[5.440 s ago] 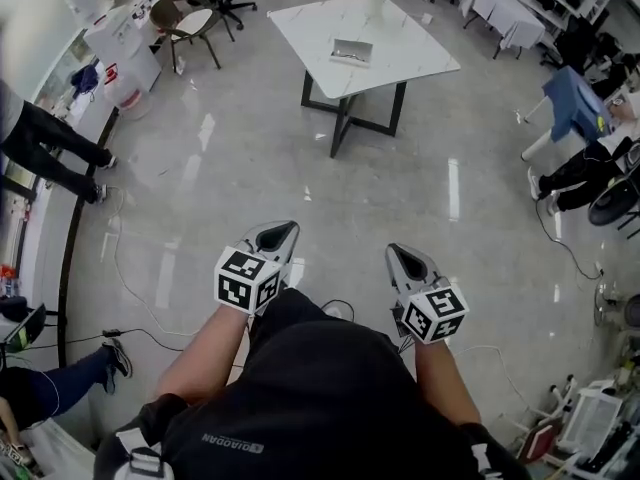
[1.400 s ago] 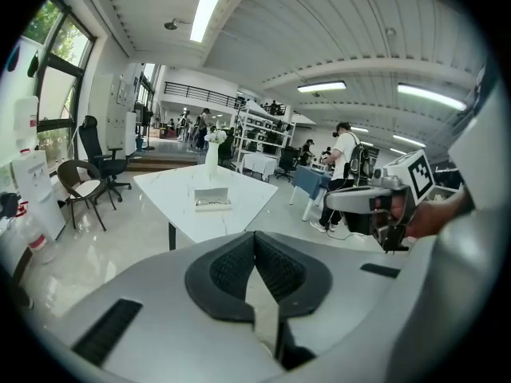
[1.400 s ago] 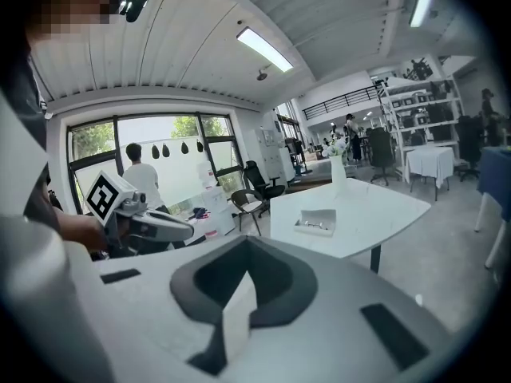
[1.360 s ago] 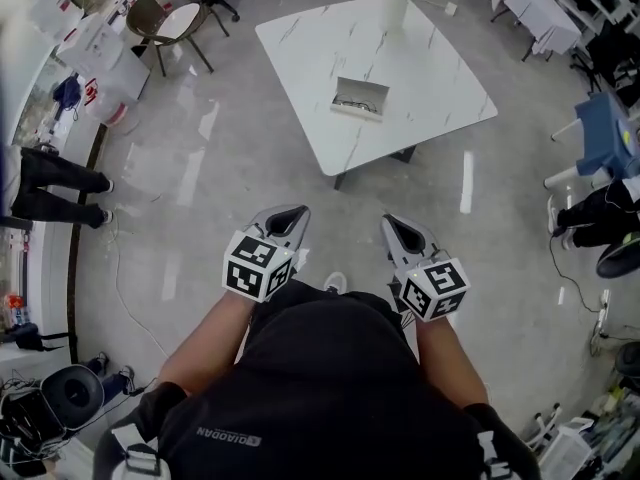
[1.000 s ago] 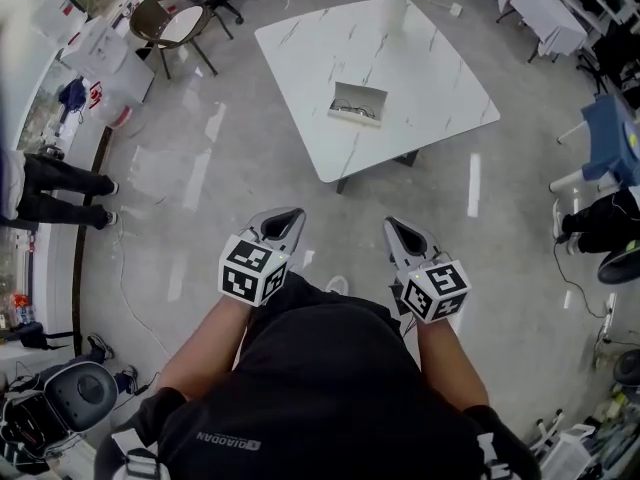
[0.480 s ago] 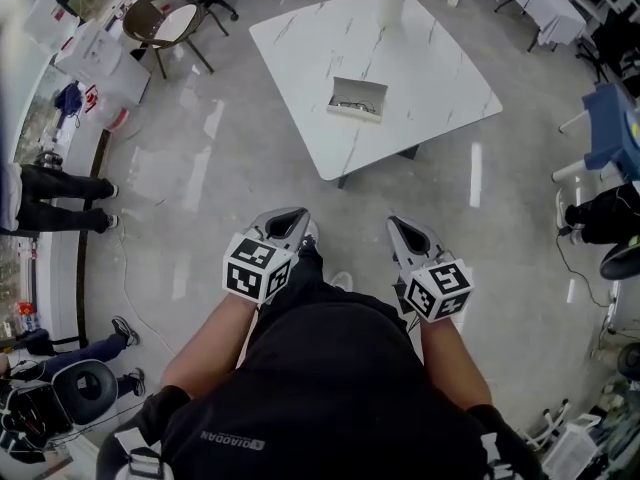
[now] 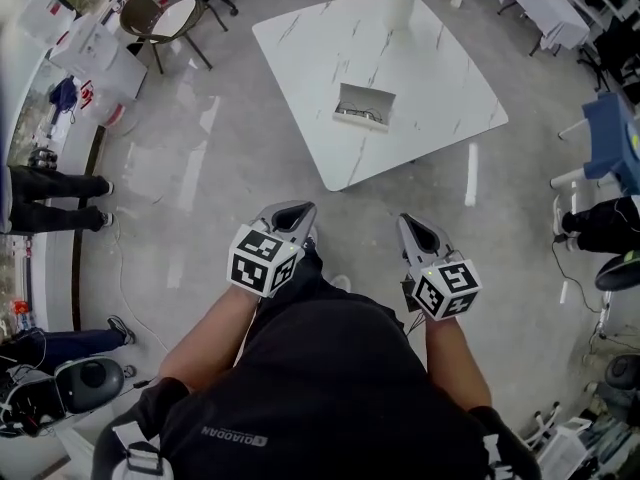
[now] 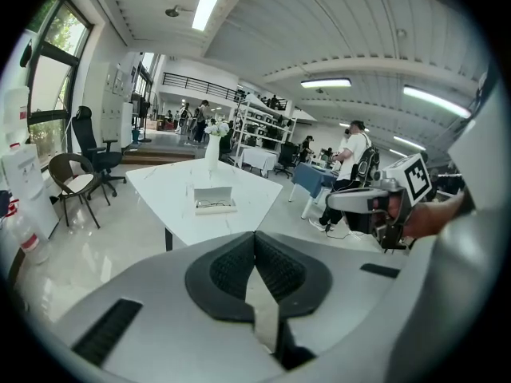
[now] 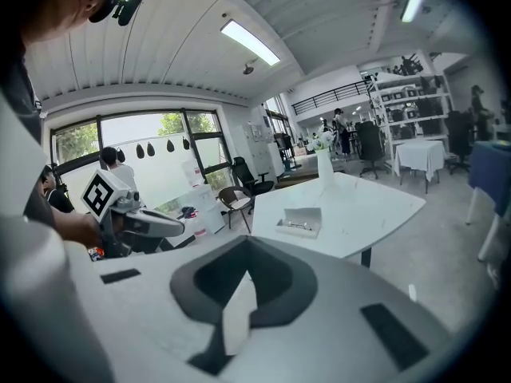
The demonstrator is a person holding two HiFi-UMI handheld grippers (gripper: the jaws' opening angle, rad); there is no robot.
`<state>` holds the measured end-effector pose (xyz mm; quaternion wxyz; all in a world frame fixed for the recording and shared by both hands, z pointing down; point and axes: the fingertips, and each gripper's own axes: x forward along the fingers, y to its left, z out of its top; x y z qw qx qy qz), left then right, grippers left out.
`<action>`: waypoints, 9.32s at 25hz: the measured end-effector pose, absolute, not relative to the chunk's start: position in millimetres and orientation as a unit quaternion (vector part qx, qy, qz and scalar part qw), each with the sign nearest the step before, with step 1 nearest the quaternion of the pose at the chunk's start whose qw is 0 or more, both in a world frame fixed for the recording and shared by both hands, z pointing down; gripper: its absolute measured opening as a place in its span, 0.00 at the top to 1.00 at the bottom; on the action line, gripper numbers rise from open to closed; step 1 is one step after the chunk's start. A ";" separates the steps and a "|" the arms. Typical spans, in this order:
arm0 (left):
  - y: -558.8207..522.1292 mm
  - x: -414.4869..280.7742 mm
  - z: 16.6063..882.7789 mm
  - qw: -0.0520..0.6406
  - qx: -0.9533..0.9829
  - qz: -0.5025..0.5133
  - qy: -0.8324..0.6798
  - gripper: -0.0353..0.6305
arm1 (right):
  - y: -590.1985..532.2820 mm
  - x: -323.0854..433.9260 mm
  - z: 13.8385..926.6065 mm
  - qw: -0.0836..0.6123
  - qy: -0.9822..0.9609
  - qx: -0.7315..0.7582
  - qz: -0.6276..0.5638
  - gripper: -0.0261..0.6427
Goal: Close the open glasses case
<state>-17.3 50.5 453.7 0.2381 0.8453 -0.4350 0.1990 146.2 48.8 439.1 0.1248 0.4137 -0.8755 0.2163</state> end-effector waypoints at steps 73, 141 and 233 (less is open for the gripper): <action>-194.2 -58.2 439.4 0.113 0.899 0.219 -0.363 0.89 | -168.2 91.4 431.7 0.157 -0.835 0.500 0.167 0.91; -241.6 -24.7 620.3 0.138 0.830 0.426 -0.333 0.85 | -294.3 141.0 570.7 0.387 -0.804 0.437 0.114 0.90; -246.6 -9.6 658.4 0.096 0.820 0.488 -0.283 0.82 | -272.7 130.9 595.3 0.336 -0.817 0.427 0.191 0.90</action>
